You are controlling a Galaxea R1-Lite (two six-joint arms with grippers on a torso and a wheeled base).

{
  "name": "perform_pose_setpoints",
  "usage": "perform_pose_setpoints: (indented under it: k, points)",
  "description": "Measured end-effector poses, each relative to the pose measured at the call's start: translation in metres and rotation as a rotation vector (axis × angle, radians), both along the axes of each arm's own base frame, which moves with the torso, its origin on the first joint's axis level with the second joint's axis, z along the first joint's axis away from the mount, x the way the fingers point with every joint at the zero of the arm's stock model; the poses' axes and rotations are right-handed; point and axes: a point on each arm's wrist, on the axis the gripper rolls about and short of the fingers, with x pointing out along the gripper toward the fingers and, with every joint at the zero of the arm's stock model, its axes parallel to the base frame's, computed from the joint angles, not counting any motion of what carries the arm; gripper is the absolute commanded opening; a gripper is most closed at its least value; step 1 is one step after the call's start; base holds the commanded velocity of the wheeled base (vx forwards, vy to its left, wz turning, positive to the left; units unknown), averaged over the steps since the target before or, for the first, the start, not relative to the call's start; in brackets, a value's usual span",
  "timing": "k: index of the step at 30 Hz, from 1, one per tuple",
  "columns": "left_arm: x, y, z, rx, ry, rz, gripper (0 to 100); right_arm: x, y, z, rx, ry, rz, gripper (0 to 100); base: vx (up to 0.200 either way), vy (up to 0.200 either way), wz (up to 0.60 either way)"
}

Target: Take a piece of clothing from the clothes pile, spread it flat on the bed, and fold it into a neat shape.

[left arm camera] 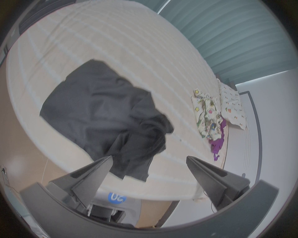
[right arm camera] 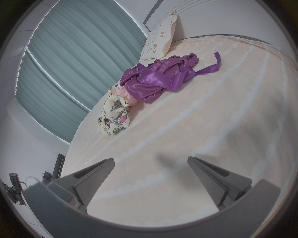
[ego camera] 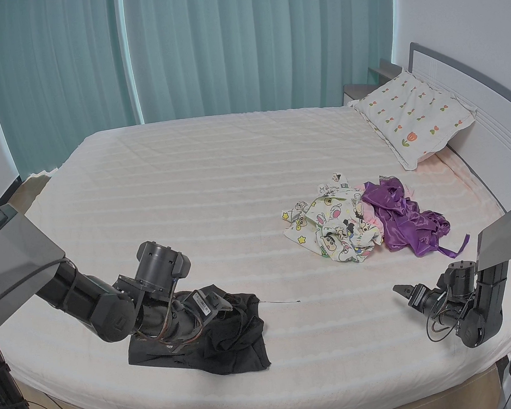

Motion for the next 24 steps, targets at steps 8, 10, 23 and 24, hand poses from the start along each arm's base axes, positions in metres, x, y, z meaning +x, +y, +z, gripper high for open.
perform_pose_setpoints:
  k: [8,10,23,24]
  points:
    - [-0.010,0.019,-0.008,-0.055,0.038,0.031,100,-0.001,0.003,-0.004,-0.001,0.011,0.009,100,0.000,0.000,0.00]
    - [-0.010,0.021,-0.008,-0.059,0.039,0.038,100,-0.001,0.003,-0.004,-0.001,0.012,0.009,100,0.000,0.000,0.00]
    - [0.007,0.051,-0.004,-0.138,0.043,0.107,100,0.000,0.005,-0.006,-0.001,0.013,0.017,100,0.000,0.123,0.00]
    - [0.009,0.056,-0.004,-0.151,0.043,0.115,100,0.000,0.005,-0.006,-0.001,0.013,0.016,100,0.000,0.200,0.00]
